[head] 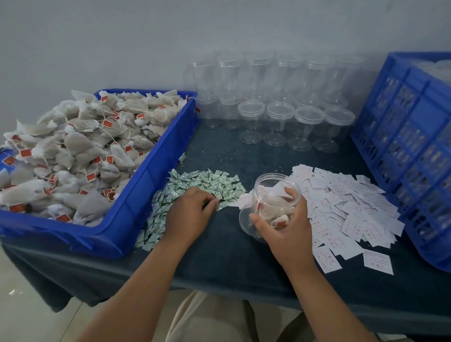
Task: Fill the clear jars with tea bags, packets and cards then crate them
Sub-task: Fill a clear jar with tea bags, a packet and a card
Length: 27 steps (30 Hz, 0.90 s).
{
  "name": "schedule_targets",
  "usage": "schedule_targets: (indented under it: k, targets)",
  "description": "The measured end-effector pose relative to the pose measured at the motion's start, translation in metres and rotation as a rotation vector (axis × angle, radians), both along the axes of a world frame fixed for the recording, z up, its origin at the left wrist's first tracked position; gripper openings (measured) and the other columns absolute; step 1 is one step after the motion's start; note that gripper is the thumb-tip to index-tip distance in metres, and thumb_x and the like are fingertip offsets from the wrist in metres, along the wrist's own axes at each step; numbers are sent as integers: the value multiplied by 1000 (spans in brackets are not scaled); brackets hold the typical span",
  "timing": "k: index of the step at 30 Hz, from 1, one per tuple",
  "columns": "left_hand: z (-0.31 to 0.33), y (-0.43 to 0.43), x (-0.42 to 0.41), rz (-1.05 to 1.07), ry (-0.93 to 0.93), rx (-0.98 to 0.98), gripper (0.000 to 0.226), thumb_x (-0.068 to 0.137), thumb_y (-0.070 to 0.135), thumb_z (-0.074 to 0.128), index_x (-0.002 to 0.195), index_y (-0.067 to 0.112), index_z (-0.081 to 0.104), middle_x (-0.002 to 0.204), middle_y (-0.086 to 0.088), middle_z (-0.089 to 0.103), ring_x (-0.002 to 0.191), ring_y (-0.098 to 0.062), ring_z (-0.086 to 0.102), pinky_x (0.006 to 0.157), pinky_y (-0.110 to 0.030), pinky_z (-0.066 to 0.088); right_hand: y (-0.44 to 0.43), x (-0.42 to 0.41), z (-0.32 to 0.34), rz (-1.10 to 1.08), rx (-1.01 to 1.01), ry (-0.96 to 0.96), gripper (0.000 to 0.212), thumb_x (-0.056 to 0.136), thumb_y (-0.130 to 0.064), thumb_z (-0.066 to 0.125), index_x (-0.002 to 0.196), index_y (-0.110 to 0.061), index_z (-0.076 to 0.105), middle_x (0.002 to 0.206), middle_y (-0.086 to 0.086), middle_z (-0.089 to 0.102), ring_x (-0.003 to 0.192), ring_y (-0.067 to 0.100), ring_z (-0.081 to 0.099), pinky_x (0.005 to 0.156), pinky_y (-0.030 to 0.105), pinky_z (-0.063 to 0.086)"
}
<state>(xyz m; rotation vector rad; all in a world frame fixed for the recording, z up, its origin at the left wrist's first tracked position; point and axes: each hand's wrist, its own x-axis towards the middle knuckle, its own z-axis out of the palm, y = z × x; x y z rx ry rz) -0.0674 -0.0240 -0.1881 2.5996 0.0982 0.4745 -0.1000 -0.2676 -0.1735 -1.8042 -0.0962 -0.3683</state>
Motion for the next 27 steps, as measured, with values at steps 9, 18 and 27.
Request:
schedule_targets:
  k: [9,18,27]
  targets:
    - [76,-29,-17,-76,-176,-430,7,97,47,70,95,41,73,90,26,73,87,4,69,70,-15,54,5,-3,5,57,-65,-32,87,62,-66,88,132,-68,36,129,-50,52,121,-21,54,90,0,42]
    - [121,-75,-16,-433,236,-156,19,85,52,81,102,46,76,139,26,50,122,7,49,102,-23,40,3,-5,5,64,-110,-71,92,65,-69,91,135,-73,31,131,-39,57,120,-8,62,89,7,50]
    - [71,-81,18,-12,172,-733,17,99,40,65,96,28,76,92,14,77,92,-5,72,82,-32,57,1,-7,0,-2,-57,-96,92,63,-66,89,136,-64,35,132,-40,54,123,-9,59,93,6,47]
